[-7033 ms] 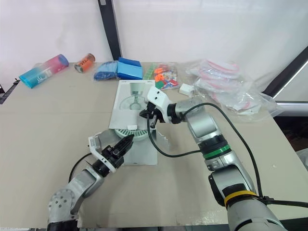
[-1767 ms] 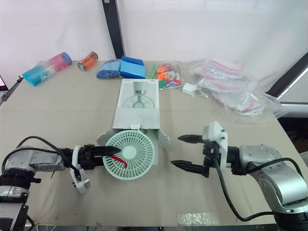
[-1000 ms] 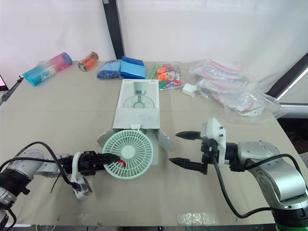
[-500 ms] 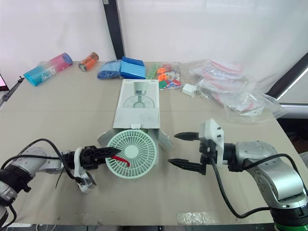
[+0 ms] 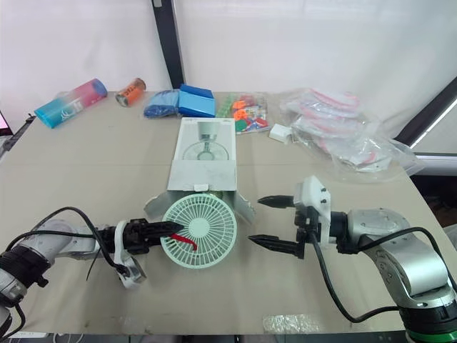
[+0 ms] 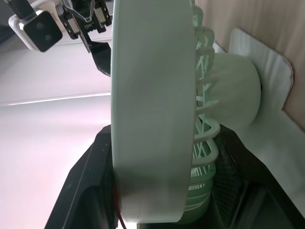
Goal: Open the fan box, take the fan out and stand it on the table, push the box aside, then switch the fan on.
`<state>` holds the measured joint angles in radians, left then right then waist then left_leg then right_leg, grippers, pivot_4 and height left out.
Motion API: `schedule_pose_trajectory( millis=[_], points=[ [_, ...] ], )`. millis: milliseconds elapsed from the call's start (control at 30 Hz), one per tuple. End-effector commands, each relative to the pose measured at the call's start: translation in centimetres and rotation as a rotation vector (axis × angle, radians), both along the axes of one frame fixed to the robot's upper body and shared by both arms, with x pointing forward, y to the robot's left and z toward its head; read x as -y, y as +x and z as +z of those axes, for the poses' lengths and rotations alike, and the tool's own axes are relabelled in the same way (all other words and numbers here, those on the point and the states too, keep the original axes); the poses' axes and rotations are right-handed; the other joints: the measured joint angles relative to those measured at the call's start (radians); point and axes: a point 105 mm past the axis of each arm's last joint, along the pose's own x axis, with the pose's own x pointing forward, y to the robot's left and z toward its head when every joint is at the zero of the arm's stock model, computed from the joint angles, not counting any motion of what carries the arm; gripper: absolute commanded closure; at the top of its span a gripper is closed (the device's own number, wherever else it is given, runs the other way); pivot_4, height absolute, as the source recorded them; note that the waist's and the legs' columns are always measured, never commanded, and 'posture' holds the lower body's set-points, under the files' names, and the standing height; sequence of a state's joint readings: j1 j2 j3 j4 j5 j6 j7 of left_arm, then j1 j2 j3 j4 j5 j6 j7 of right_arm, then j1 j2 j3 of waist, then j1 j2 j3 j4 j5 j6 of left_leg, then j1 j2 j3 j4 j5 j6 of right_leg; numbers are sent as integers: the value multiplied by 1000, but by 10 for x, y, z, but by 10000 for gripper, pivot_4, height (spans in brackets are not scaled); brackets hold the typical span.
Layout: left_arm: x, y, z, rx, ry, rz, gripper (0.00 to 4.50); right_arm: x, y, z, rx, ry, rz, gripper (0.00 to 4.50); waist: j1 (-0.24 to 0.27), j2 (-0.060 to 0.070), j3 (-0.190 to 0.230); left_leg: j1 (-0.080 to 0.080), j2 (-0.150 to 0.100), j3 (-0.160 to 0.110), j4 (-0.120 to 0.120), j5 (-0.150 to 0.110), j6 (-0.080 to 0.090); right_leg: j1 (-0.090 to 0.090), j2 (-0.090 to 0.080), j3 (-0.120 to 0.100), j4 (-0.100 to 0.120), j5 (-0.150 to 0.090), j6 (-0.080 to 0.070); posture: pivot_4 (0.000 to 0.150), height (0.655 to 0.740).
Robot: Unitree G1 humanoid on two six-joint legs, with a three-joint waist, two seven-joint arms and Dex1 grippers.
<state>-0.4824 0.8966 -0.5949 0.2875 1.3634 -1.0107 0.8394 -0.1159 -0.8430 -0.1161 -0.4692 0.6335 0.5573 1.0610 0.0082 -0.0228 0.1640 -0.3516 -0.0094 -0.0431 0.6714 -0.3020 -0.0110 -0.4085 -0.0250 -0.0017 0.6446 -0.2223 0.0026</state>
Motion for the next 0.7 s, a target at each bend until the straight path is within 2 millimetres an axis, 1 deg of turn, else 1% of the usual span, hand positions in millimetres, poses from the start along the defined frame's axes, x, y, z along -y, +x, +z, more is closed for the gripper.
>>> schedule_pose_trajectory(
  millis=[33,200,333,433,500,600,700],
  points=[
    [0,-17,14,-35,-49,-53,25587,-5,-1,7,40,10,27,0,0,0,0,0,0,0,0,0,0,0,0,0,0,0,0,1500,7400],
    [-7,-31,25,-113,-102,-53,25587,-4,-2,0,30,-2,26,0,0,-1,-1,0,0,0,0,0,0,0,-1,1,0,0,0,1500,7400],
    [-16,-49,32,-187,-104,-52,25587,-5,-8,-4,12,3,39,0,0,-2,-1,1,0,1,0,0,0,-1,-1,2,1,-1,0,1500,7400],
    [-18,-63,46,-235,-135,-49,25587,-6,-6,-5,9,6,43,0,-1,-2,-1,2,1,3,0,0,0,0,-1,2,1,-1,-1,1500,7400],
    [-19,-68,53,-262,-148,-35,25587,-8,-4,-6,8,7,48,0,-1,-1,-1,2,2,3,0,0,0,0,-1,2,1,-1,-1,1500,7400],
    [-25,-76,78,-298,-171,-4,25587,-11,-4,-6,5,11,80,0,-1,-4,-1,3,2,4,0,0,0,0,-1,2,1,-1,-1,1500,7400],
    [-29,-83,88,-340,-163,13,25587,-16,-2,-6,7,14,107,0,-1,-2,-1,4,3,5,0,-1,0,0,0,2,1,-1,-1,1500,7400]
  ],
)
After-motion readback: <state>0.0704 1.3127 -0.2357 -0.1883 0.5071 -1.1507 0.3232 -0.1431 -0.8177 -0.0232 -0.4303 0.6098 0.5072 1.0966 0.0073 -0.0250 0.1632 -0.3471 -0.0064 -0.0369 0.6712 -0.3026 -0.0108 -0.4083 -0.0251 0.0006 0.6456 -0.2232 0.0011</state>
